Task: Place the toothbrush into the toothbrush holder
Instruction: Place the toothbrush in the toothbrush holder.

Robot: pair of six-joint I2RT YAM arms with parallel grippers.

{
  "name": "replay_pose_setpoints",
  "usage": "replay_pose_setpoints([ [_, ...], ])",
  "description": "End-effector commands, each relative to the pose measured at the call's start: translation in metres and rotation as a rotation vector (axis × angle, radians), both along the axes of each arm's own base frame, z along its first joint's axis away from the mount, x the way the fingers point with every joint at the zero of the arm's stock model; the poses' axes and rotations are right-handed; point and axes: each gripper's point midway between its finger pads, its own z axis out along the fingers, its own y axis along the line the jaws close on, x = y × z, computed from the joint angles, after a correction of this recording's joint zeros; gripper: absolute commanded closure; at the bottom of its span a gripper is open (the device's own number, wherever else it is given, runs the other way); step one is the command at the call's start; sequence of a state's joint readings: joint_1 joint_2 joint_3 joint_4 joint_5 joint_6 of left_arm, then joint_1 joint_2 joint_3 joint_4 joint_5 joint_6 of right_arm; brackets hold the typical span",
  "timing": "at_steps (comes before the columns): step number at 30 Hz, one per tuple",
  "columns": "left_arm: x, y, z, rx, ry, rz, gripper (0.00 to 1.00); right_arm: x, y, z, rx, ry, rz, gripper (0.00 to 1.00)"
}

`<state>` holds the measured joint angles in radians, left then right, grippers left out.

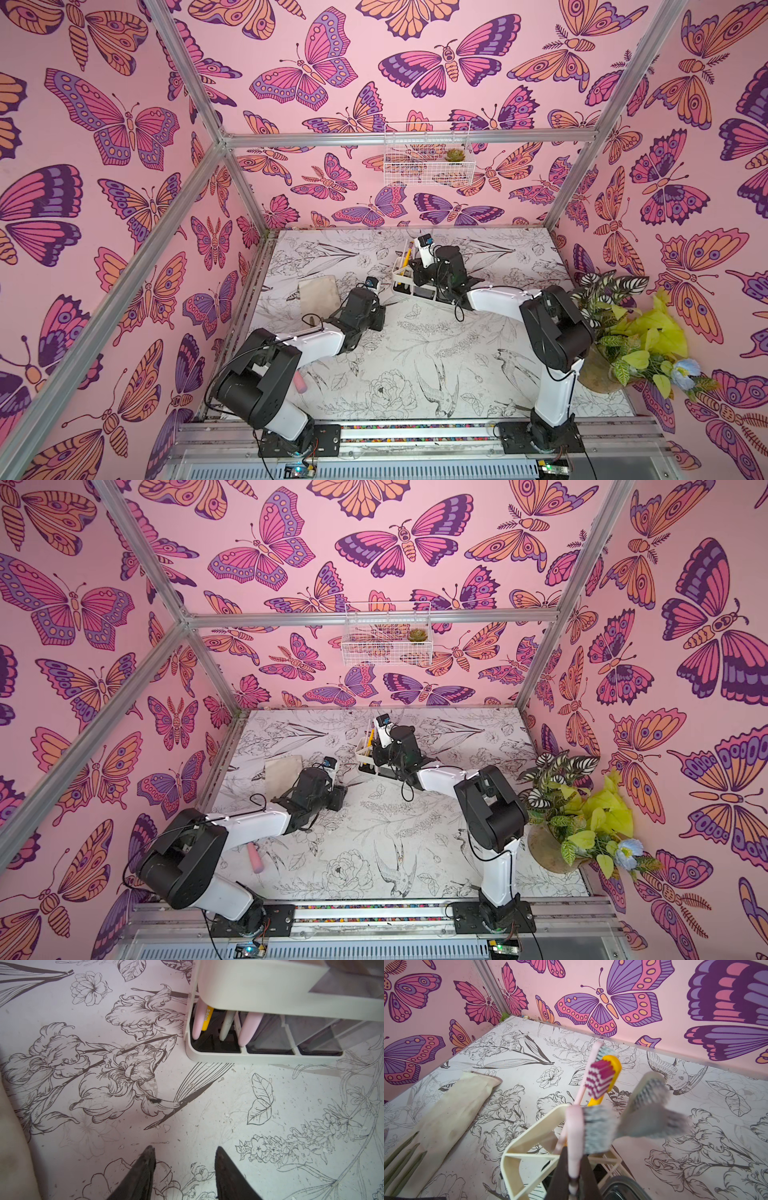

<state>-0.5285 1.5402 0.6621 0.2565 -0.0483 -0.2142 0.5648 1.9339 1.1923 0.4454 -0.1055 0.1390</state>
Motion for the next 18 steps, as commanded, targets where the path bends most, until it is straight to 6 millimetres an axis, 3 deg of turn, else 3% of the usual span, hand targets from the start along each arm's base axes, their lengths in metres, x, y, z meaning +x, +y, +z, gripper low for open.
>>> replay_pose_setpoints([
  [1,0.001,0.0,-0.002,0.003,0.017,-0.002,0.51,0.0,0.001,-0.005,0.009,0.034,-0.009,1.0],
  [9,0.001,-0.001,-0.002,0.0,0.018,-0.005,0.51,0.0,0.003,0.013,0.045,0.005,-0.005,1.0],
  [18,0.001,0.0,-0.002,0.004,0.017,-0.003,0.51,0.003,0.001,-0.008,0.012,0.03,-0.024,1.0],
])
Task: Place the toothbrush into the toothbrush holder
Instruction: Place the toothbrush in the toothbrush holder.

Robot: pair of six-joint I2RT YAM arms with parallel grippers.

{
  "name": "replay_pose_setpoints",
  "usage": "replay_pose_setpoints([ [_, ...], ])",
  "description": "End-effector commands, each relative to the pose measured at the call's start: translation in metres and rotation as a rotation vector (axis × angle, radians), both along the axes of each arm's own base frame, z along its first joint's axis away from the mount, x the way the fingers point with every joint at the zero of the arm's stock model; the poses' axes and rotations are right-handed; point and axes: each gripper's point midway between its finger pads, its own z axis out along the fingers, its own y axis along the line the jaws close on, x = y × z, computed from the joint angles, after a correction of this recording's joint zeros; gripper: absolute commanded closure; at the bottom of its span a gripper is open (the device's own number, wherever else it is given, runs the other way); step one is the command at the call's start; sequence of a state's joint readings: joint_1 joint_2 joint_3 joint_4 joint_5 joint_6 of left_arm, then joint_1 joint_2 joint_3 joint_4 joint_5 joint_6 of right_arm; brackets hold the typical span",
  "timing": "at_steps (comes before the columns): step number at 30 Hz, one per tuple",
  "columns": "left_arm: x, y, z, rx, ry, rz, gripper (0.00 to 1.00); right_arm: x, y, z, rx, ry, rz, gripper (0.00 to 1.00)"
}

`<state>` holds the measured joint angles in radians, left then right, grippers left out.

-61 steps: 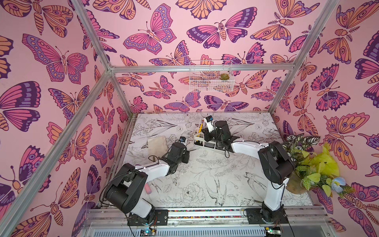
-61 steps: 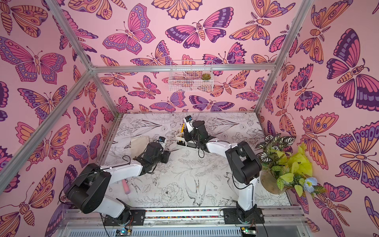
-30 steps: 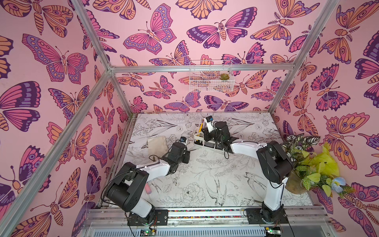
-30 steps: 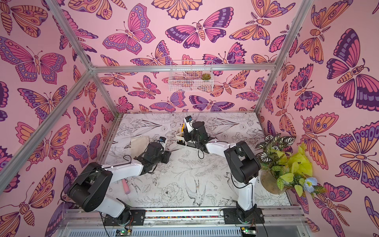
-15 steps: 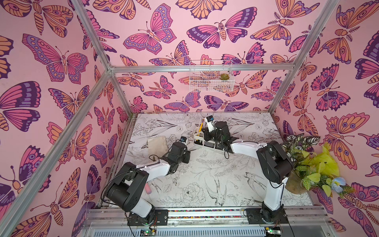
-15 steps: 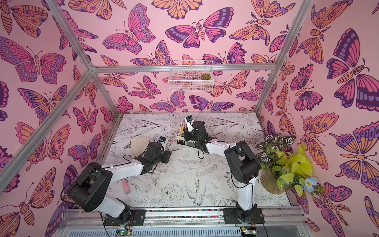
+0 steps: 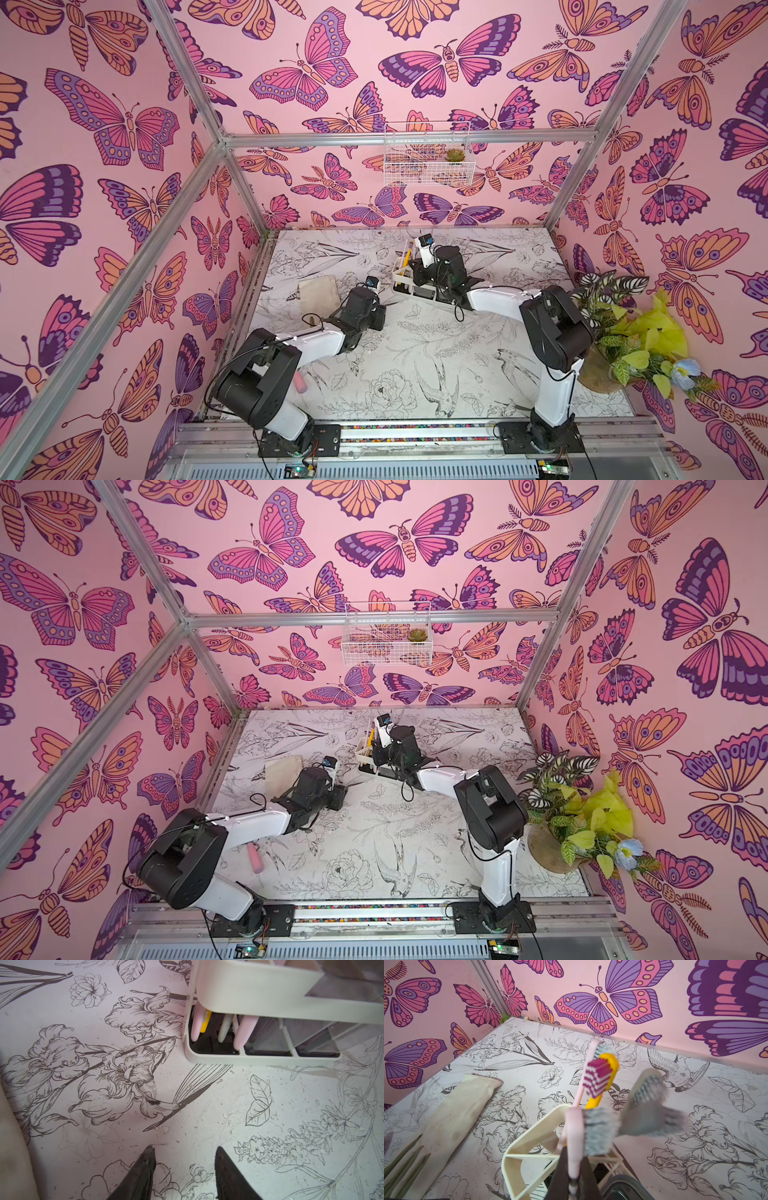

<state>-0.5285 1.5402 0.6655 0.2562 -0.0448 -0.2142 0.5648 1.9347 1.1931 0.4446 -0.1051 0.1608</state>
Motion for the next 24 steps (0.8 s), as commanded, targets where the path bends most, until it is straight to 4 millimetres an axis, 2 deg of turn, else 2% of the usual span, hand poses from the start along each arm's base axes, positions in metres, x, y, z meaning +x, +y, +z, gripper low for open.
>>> replay_pose_setpoints([
  [1,0.0,0.0,-0.004,0.006,0.02,-0.002,0.51,0.004,-0.001,-0.009,-0.009,0.016,-0.021,1.0],
  [16,0.0,-0.001,-0.004,0.001,0.023,-0.006,0.51,-0.001,-0.005,-0.021,-0.058,0.034,-0.025,1.0],
  [19,0.0,-0.002,-0.005,0.002,0.025,-0.008,0.51,-0.003,-0.006,-0.022,-0.054,0.034,-0.022,0.93],
  [21,0.0,-0.002,-0.004,0.001,0.024,-0.009,0.51,-0.004,-0.007,-0.017,-0.043,0.019,-0.027,0.83],
  [24,0.0,-0.003,-0.004,-0.004,0.025,-0.016,0.51,-0.004,-0.008,-0.01,-0.041,0.006,-0.03,0.8],
])
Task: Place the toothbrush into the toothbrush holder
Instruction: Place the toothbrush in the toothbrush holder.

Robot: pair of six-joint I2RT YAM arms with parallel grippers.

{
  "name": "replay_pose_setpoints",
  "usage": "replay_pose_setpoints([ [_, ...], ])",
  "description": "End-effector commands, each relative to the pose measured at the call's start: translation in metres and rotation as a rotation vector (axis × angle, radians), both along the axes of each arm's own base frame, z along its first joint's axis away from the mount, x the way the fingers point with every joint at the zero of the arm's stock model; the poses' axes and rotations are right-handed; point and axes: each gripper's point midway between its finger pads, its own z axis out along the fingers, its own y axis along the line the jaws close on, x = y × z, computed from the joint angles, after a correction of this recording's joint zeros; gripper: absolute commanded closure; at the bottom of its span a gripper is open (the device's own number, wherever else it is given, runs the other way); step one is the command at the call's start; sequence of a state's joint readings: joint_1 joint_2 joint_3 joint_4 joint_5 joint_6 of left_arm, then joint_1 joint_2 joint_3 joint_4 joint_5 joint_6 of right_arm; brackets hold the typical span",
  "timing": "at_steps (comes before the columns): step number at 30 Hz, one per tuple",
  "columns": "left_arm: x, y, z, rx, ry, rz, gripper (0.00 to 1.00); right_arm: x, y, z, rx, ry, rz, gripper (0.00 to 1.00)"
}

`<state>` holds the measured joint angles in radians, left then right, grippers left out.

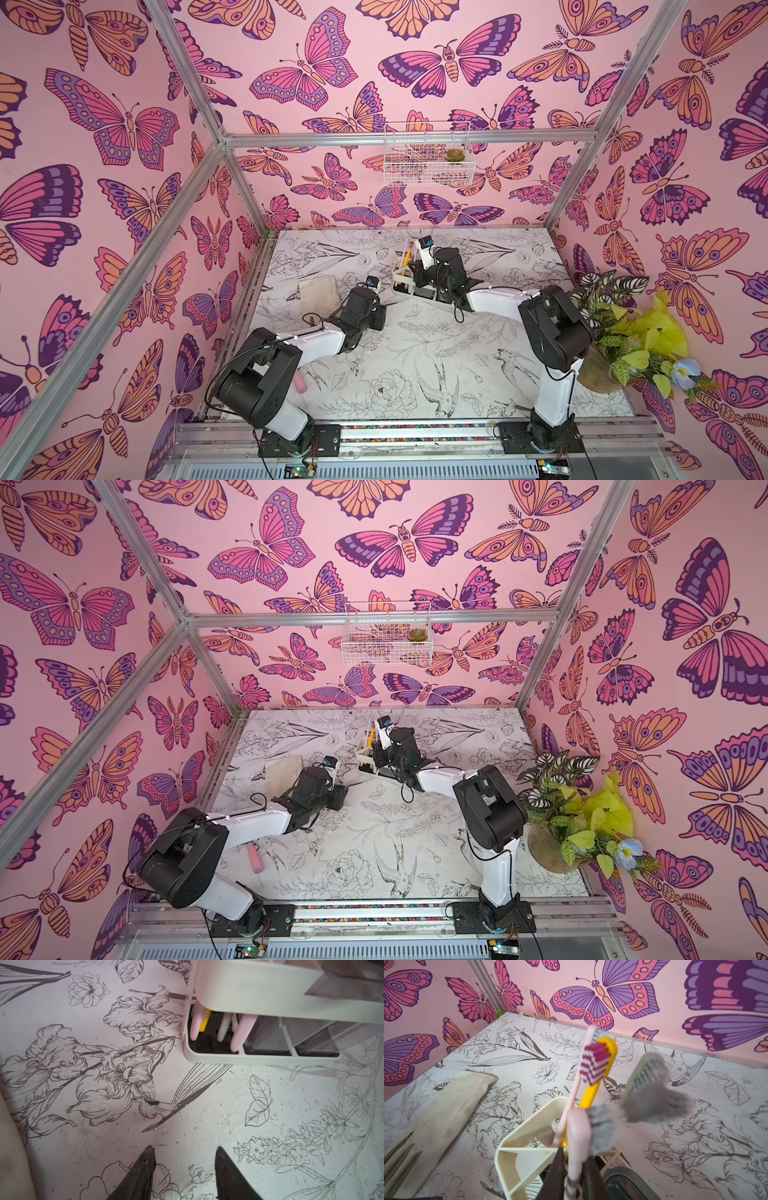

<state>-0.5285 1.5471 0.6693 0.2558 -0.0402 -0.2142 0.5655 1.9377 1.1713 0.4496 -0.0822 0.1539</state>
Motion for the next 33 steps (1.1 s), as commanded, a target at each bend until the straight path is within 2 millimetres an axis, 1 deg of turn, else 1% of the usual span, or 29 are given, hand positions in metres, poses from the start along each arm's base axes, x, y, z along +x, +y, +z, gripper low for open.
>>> replay_pose_setpoints([
  [1,-0.001,-0.002,-0.003,-0.004,0.023,-0.014,0.51,-0.002,-0.002,0.002,-0.019,-0.005,-0.009,0.79],
  [5,-0.001,-0.003,-0.003,-0.006,0.024,-0.014,0.51,-0.002,-0.004,0.008,-0.023,-0.018,-0.015,0.69],
  [9,-0.001,-0.003,-0.003,-0.007,0.024,-0.014,0.51,-0.004,-0.006,0.018,-0.013,-0.039,-0.015,0.63],
  [16,-0.001,-0.001,-0.001,-0.007,0.019,-0.007,0.51,-0.007,-0.013,0.032,-0.028,-0.079,-0.023,0.61],
  [20,-0.001,-0.002,-0.001,-0.008,0.019,-0.009,0.51,-0.011,-0.013,0.044,-0.023,-0.094,-0.003,0.59],
  [29,-0.002,-0.003,-0.001,-0.013,0.021,-0.015,0.51,-0.02,-0.021,0.066,-0.013,-0.131,-0.014,0.53],
  [33,-0.002,-0.003,-0.001,-0.015,0.022,-0.016,0.5,-0.027,-0.026,0.081,-0.003,-0.154,-0.019,0.52],
])
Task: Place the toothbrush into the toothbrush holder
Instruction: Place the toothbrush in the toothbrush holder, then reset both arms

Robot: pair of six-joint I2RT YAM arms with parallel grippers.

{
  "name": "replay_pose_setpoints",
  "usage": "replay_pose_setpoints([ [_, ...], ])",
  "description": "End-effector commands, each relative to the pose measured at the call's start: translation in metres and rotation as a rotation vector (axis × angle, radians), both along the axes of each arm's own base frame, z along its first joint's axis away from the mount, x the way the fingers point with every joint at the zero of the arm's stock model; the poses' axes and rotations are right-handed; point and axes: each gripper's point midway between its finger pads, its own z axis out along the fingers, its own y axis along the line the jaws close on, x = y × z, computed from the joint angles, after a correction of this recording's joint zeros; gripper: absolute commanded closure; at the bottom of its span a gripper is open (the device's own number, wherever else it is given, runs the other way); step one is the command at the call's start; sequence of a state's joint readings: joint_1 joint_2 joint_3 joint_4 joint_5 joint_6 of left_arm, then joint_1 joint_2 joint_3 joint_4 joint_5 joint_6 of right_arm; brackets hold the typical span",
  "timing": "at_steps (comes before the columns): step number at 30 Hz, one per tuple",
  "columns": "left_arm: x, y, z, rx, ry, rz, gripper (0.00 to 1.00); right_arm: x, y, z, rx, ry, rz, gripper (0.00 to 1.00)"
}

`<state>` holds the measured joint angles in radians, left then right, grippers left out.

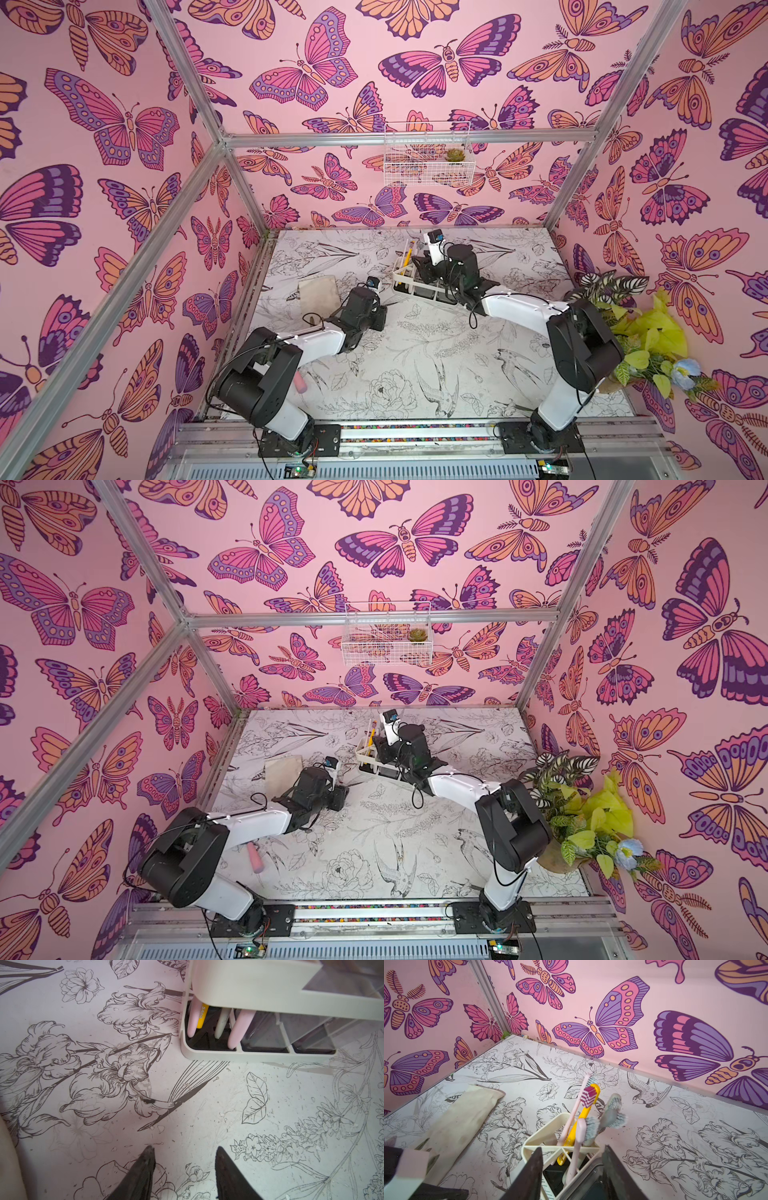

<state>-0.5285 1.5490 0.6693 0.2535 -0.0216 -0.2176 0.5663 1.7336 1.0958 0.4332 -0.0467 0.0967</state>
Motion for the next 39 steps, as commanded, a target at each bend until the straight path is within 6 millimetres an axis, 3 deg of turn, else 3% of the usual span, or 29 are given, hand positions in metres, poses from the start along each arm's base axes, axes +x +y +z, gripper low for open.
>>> replay_pose_setpoints([
  [1,0.0,-0.001,0.001,-0.006,0.011,-0.005,0.5,-0.008,-0.008,0.016,-0.008,-0.025,-0.009,0.52],
  [12,-0.002,-0.003,0.002,-0.019,0.014,-0.013,0.5,-0.033,-0.031,0.059,-0.015,-0.09,-0.041,0.49],
  [24,-0.006,-0.006,0.008,-0.043,0.011,-0.03,0.47,-0.074,-0.1,0.068,-0.105,-0.096,-0.221,0.41],
  [26,-0.007,-0.005,0.013,-0.05,-0.003,-0.033,0.45,-0.082,-0.112,0.069,-0.114,-0.09,-0.257,0.39],
  [29,-0.011,-0.004,0.021,-0.061,-0.022,-0.035,0.34,-0.095,-0.133,0.069,-0.127,-0.084,-0.318,0.37],
  [33,-0.015,-0.003,0.038,-0.076,-0.072,-0.046,0.31,-0.11,-0.162,0.064,-0.126,-0.078,-0.399,0.33],
  [35,-0.018,-0.003,0.047,-0.08,-0.102,-0.055,0.23,-0.119,-0.173,0.062,-0.121,-0.07,-0.422,0.33],
  [39,-0.024,-0.002,0.064,-0.083,-0.158,-0.067,0.21,-0.134,-0.189,0.065,-0.112,-0.08,-0.459,0.32],
])
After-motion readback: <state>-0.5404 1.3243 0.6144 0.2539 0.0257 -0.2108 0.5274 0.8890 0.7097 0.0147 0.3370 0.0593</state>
